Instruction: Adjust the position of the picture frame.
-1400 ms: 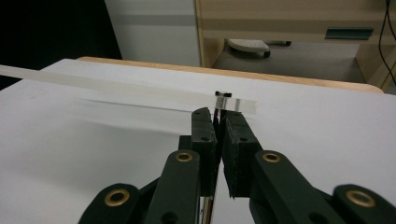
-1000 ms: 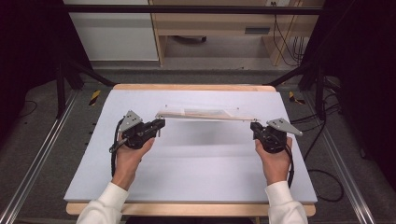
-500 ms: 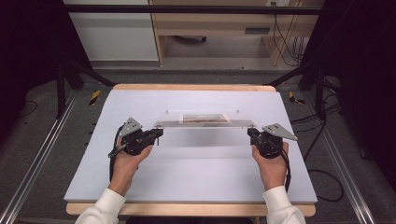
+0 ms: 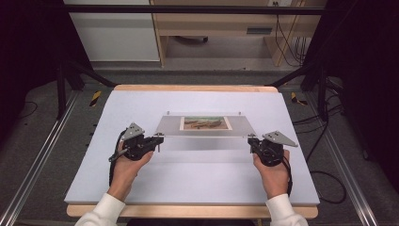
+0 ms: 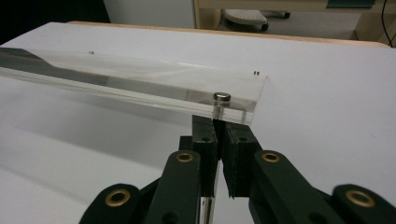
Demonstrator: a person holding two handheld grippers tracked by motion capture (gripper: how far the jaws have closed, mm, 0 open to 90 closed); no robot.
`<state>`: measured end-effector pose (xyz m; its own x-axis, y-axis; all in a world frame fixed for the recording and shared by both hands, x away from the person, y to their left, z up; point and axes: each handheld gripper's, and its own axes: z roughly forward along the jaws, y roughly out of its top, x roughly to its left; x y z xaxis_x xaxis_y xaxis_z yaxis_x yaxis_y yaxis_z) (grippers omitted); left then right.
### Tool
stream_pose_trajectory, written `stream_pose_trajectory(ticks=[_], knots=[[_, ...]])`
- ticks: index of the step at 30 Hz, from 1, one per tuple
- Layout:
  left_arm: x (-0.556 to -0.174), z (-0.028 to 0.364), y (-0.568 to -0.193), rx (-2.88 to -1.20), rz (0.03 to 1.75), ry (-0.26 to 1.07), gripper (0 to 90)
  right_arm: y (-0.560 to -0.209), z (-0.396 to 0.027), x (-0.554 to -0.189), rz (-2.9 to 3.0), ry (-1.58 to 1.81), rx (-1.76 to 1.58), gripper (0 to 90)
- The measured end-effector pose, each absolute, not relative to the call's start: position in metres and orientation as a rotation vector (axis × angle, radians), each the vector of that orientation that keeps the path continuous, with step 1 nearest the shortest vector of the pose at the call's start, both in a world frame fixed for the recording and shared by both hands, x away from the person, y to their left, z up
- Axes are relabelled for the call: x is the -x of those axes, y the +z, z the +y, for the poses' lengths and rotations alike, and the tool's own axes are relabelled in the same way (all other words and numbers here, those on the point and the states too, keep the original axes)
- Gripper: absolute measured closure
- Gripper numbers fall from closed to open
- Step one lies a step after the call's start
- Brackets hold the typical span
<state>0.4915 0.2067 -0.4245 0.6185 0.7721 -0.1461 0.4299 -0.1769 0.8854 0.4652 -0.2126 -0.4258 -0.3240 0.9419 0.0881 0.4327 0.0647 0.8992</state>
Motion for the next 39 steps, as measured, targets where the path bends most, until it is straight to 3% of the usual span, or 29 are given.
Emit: stream_pose_trajectory(ticks=[13, 39], knots=[[-0.483, 0.204, -0.436, -1.834, 1.027, 0.36, 84.1, -0.438, -0.217, -0.461, 1.846, 1.21, -1.397, 85.1], [-0.481, 0.204, -0.451, -1.888, 1.044, 0.411, 84.3, -0.455, -0.213, -0.456, 1.899, 1.201, -1.422, 85.2]])
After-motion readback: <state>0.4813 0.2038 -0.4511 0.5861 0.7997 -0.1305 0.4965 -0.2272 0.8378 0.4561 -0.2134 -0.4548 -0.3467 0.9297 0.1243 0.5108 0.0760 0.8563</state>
